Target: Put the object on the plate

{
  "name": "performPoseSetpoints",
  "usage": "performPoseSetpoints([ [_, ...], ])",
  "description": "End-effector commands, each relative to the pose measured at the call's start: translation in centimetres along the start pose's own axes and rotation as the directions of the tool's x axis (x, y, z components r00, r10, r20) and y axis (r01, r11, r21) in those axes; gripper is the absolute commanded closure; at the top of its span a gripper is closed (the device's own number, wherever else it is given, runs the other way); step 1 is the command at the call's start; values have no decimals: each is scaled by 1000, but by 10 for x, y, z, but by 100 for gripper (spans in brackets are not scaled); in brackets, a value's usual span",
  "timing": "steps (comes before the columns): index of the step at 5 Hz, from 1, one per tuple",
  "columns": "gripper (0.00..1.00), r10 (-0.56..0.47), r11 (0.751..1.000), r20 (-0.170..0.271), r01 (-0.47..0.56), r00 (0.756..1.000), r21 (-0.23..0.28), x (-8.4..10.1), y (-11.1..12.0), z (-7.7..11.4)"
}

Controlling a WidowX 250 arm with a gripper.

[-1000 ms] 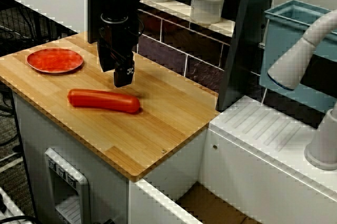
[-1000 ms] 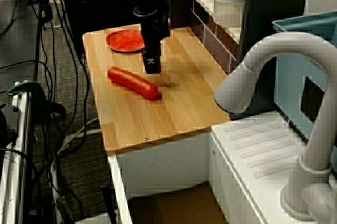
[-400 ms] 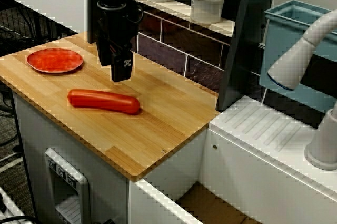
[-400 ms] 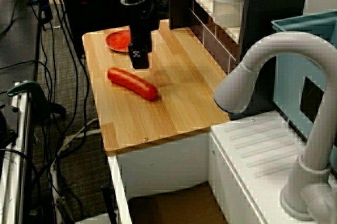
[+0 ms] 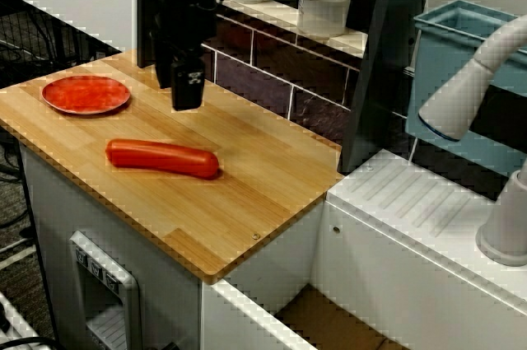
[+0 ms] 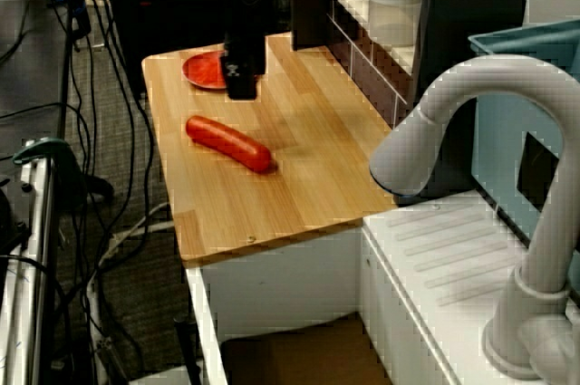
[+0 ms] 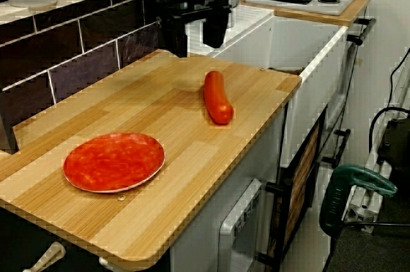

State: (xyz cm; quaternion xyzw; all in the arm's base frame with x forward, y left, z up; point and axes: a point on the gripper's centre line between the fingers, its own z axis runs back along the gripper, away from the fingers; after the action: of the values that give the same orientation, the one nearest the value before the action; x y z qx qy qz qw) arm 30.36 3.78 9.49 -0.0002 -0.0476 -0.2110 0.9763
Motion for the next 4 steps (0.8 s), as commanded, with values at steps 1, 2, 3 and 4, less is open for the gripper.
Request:
performPoseSetpoints([
  [1, 0, -400, 913, 79, 389, 913, 123, -24, -20, -5],
  [2, 0, -434, 897, 97, 421, 896, 133, -35, -22, -10],
  [3, 0, -442, 895, 99, 429, 892, 125, -37, -23, -24],
  [4, 0, -421, 904, 90, 410, 902, 117, -32, -20, -37],
])
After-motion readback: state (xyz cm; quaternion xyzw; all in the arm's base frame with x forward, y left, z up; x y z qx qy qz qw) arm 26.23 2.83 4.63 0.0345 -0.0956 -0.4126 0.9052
